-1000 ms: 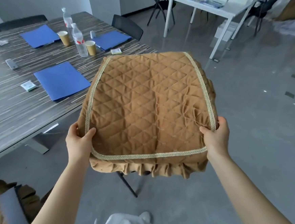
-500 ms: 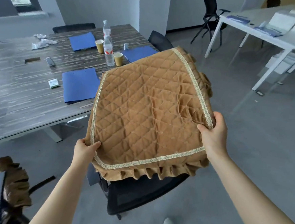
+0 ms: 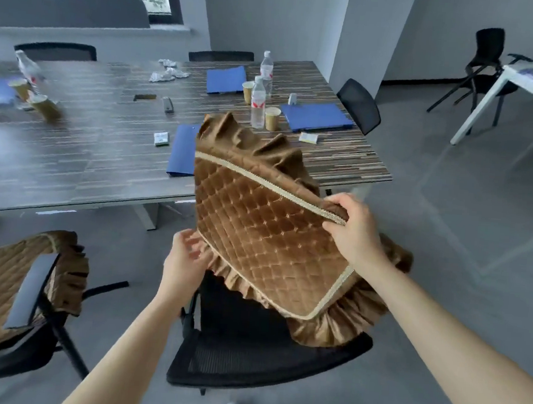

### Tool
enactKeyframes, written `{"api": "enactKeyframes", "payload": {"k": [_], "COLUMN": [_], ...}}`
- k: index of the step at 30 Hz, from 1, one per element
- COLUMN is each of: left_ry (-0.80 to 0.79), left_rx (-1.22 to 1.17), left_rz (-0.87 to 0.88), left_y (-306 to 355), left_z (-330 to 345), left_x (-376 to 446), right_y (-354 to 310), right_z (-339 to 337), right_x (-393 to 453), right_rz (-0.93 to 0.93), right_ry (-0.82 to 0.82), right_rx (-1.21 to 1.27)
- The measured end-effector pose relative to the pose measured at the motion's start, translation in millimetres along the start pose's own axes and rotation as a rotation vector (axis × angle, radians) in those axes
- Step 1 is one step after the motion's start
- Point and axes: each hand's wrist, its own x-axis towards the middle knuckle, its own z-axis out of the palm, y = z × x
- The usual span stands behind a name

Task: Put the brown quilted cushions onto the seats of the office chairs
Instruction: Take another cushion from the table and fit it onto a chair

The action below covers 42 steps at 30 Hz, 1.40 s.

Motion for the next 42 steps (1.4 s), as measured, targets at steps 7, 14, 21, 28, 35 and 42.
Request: {"api": "enactKeyframes", "payload": {"k": [7,14,21,28,35,42], "left_ry": [0.09,-0.085,0.063,0.065,0.013,-0.058], "left_rx": [0.623,0.638,0.474,0.103,-0.251,-0.71], "left_rz": [0.674,0.47,0.349,0.33,0.331,0.139], "left_y": [36.7,47.9,35.3,58.6,83.9,69.6], "left_z": [-0.9,1.4,1.5,-34.3,-83.3,-117.9], "left_x": [6.0,12.8,35.8,60.0,65.1,79.0], "right_y": [-42.8,-42.6,-21.0,23.6,56.1,62.5], "right_z": [35.3,43.5,45.2,59.1,60.4,63.0], "right_x": [13.4,40.2,33.0,24.3,53.8,75.2], "right_rz": [-0.413,-0.384,-0.258,0.27,0.912,0.976], "right_ry": [-0.191,-0.274,-0.122,-0.364,-0.294,-0.182], "right_rx": [-0.287,-0.16,-0.105,-0.068,0.344,0.489]}}
